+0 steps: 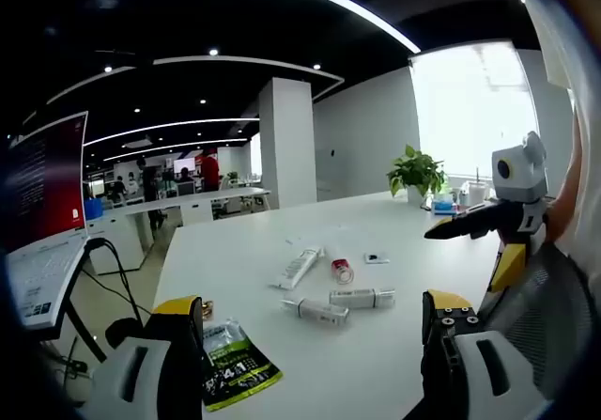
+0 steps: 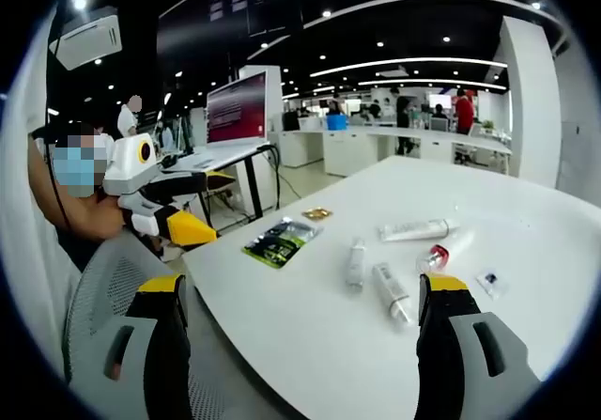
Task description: Arrange the skincare products in the storage area until every visible bottle or jar stands upright without overlapping.
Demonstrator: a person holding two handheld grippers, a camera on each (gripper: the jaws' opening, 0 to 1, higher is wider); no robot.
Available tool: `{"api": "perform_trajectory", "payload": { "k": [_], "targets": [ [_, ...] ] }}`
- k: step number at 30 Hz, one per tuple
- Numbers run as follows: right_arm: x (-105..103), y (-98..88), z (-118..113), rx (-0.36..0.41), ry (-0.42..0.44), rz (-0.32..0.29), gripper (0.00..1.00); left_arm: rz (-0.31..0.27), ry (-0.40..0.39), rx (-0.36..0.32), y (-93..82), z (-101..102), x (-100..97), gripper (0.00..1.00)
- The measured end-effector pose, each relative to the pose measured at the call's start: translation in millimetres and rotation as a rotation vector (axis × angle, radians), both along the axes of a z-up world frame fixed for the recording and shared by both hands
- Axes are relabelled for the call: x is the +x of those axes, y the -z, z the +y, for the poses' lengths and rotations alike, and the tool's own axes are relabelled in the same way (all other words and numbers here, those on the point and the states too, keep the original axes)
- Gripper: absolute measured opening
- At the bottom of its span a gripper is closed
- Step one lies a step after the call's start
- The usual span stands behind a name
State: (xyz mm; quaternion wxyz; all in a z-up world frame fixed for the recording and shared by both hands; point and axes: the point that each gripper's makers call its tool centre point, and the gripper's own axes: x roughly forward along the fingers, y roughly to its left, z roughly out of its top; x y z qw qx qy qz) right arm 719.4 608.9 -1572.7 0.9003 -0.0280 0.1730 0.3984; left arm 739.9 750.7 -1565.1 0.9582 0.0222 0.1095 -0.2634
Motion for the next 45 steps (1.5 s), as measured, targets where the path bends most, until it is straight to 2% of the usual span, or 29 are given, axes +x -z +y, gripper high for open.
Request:
{"api": "perform_trajectory", "payload": {
  "k": [4,8,10,13,16,19,23,25,29,30,31,32,34,37,38,40,42,45],
  "targets": [
    [0.4,1.9,1.0,-0.005,-0.009,0.012,0.98,-0.021,-0.009,-0.006,-4.4,1.8,0.7,1.0],
    [5.3,-3.3,-5.6,0.028,0.025,0.035,0.98,-0.001,-0.023,-0.001,-0.5,4.0,3.4,1.0],
    [10.0,-5.3,-8.7,0.035,0.032,0.066,0.98,0.004,-0.024,0.007,1.1,4.2,3.0,1.0],
    [25.6,-16.7,-10.8,0.013,0.017,0.037,0.98,-0.023,-0.042,0.026,-2.9,7.8,3.3,1.0],
    [49.1,-33.4,-12.1,0.031,0.025,0.024,0.98,-0.049,-0.065,0.001,-10.4,12.8,4.3,0.99],
    [65.5,-44.6,-10.2,0.046,0.017,0.014,0.98,-0.032,-0.068,-0.008,-8.0,12.8,5.2,0.99],
    [86.9,-44.0,-8.0,0.036,-0.015,0.018,0.98,0.001,-0.072,0.041,2.2,10.7,6.0,0.99],
    [101.9,-37.1,-10.4,-0.036,-0.034,0.013,0.98,-0.013,-0.076,0.093,3.9,12.0,5.6,0.99],
    [131.7,-35.3,-4.5,-0.11,-0.116,-0.014,0.98,-0.003,-0.071,0.09,6.1,11.8,5.5,0.99],
    [136.4,-31.7,-2.4,-0.125,-0.144,0.0,0.98,0.005,-0.074,0.09,7.4,12.7,5.8,0.98],
    [137.2,-19.3,0.3,-0.14,-0.197,0.107,0.98,0.011,-0.077,0.086,8.2,13.4,6.2,0.98],
    [143.6,-14.9,-1.3,-0.163,-0.199,0.13,0.98,0.017,-0.082,0.081,8.9,14.2,6.5,0.98],
    [164.2,-14.5,-2.5,-0.229,-0.22,0.066,0.98,0.029,-0.095,0.081,11.4,17.0,7.4,0.98],
    [182.8,-3.6,-2.9,-0.304,-0.258,0.097,0.98,0.046,-0.1,0.078,14.9,18.3,8.1,0.96],
    [193.5,-0.4,-0.8,-0.344,-0.292,0.078,0.97,0.048,-0.099,0.082,15.6,18.4,8.0,0.96],
    [205.4,13.2,-1.5,-0.458,-0.369,0.084,0.87,0.032,-0.094,0.109,15.6,18.9,8.5,0.96],
    [219.8,21.9,-2.2,-0.553,-0.404,0.06,0.86,0.017,-0.085,0.122,14.9,18.3,8.8,0.96],
    [235.3,32.5,10.5,-0.593,-0.473,0.08,0.87,0.039,-0.082,0.127,20.4,18.2,8.8,0.96]
  ]
}}
